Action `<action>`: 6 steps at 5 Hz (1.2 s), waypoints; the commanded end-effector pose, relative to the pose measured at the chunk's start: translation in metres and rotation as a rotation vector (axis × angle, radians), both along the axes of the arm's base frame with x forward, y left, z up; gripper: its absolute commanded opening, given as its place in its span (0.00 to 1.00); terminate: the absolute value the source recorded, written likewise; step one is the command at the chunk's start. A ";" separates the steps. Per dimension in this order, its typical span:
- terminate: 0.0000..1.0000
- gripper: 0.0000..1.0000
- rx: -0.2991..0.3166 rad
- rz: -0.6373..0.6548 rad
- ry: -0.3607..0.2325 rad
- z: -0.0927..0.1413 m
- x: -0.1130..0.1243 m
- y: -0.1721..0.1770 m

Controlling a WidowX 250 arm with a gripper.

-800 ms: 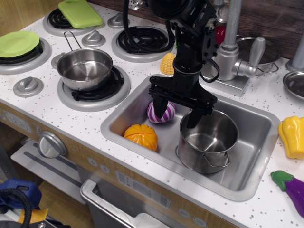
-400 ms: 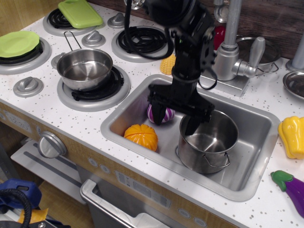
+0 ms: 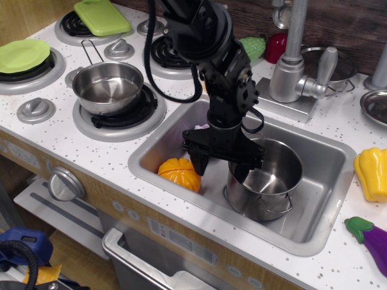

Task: Pick up pot from sink

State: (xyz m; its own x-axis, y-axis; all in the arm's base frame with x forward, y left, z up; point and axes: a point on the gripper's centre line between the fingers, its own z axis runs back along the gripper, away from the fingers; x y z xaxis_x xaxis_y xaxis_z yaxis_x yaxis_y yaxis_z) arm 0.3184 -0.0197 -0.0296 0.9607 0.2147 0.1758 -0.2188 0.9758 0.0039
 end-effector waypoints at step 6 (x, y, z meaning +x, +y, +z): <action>0.00 0.00 0.136 0.006 0.166 0.151 0.031 -0.007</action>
State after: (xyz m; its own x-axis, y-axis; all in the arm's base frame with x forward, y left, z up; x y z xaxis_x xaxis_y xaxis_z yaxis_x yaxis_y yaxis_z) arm 0.3431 -0.0285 0.0912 0.9794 0.2005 -0.0229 -0.1915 0.9592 0.2082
